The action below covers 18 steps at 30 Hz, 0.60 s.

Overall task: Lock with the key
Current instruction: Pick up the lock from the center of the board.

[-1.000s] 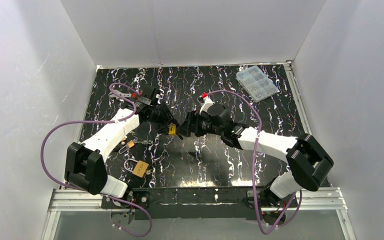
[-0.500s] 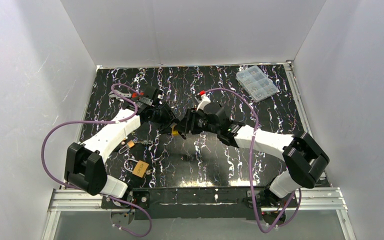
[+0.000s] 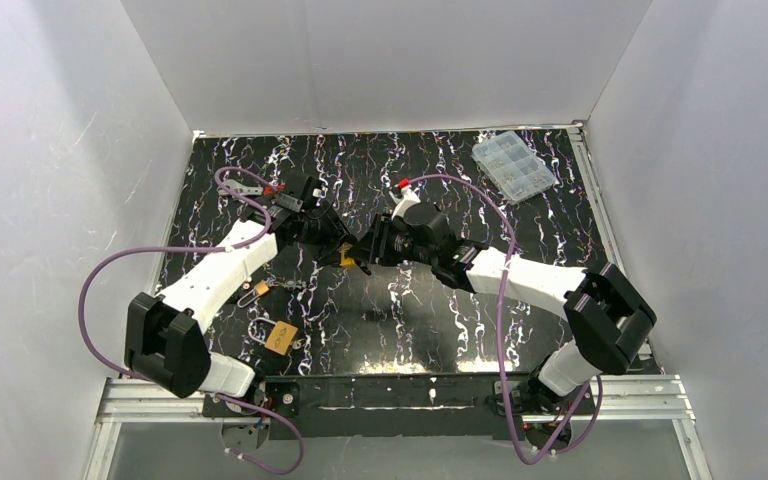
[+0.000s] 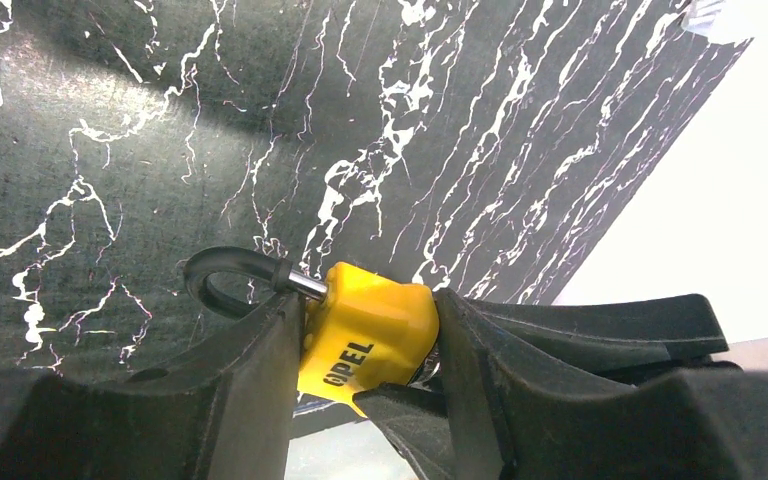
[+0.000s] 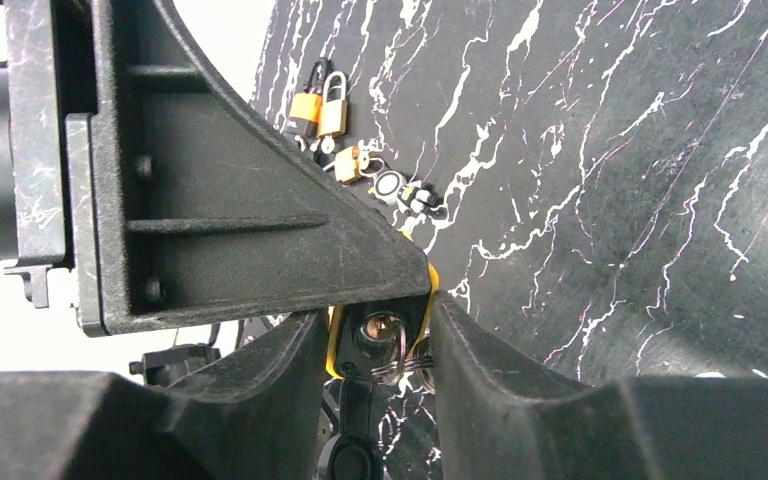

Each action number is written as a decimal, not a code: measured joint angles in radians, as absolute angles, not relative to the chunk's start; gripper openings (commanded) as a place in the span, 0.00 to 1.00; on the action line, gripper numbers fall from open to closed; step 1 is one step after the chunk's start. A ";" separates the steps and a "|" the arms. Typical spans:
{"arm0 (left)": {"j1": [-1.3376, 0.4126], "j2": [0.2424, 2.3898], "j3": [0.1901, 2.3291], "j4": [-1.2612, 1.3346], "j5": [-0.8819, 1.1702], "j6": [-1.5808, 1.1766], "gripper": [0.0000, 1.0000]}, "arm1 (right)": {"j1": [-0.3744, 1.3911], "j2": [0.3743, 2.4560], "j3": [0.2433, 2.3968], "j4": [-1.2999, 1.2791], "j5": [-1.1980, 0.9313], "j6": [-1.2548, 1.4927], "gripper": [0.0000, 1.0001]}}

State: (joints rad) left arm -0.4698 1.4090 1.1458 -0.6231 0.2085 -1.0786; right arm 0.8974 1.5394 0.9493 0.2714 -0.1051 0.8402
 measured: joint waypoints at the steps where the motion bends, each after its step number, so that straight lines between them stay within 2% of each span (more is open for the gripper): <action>1: -0.470 1.405 1.146 -0.623 0.205 -1.080 0.04 | 0.897 1.539 0.951 0.271 -0.106 0.846 0.27; 4: -0.470 1.391 1.146 -0.623 0.191 -1.085 0.13 | 0.896 1.539 0.952 0.271 -0.107 0.870 0.01; 9: -0.469 1.372 1.146 -0.630 0.170 -1.084 0.48 | 0.896 1.535 0.954 0.272 -0.112 0.885 0.01; 11: -0.471 1.364 1.147 -0.630 0.173 -1.077 0.58 | 0.894 1.526 0.953 0.270 -0.112 0.889 0.01; 16: -0.481 1.329 1.196 -0.641 0.223 -1.005 0.76 | 0.860 1.464 0.924 0.259 -0.148 0.917 0.01; 18: -0.482 1.295 1.207 -0.643 0.242 -0.968 0.78 | 0.838 1.418 0.898 0.256 -0.167 0.926 0.01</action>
